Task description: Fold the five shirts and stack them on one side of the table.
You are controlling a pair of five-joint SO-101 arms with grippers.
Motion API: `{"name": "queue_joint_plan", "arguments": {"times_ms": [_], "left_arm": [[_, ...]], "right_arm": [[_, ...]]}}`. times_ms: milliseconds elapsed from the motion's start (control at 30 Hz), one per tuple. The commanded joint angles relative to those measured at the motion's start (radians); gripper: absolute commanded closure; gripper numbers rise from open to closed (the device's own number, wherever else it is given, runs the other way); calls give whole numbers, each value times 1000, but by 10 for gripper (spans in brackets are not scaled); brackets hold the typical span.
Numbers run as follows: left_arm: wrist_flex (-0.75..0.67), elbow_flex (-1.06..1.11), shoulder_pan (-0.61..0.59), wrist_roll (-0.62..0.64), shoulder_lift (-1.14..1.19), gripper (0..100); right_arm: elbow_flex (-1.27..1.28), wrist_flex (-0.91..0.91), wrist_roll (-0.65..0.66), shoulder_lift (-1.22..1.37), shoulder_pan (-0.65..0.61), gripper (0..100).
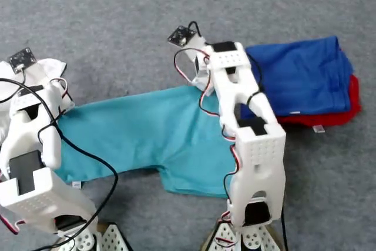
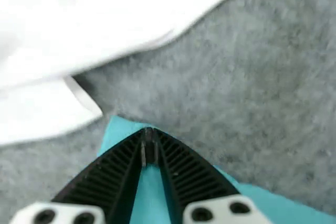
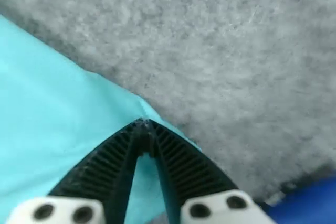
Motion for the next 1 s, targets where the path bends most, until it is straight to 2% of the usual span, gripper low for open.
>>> {"name": "queue_joint_plan", "arguments": {"times_ms": [0, 100, 333, 400, 533, 633, 733, 867, 967], "left_arm": [[-26, -46, -28, -21, -12, 981], [-14, -48, -28, -21, -19, 981], [295, -115, -8, -23, -209, 981], [301, -71, 5, -23, -246, 981], [120, 66, -5, -23, -200, 981], [54, 75, -32, -25, -110, 981], [144, -31, -49, -95, -19, 981], [262, -176, -48, -83, 61, 981], [370, -267, -40, -83, 18, 981]], "right_arm": [[-120, 84, -3, -30, 7, 996], [-157, 161, 9, -71, -13, 996], [-143, 186, 35, -170, 19, 996], [-127, 172, 38, -159, 35, 996], [-87, 69, 38, -79, 39, 996], [-96, 9, 31, 12, 42, 996], [-102, -12, 31, 73, 59, 996], [-168, 71, 32, 54, 61, 996], [-245, 152, 32, -5, 53, 996]]}}
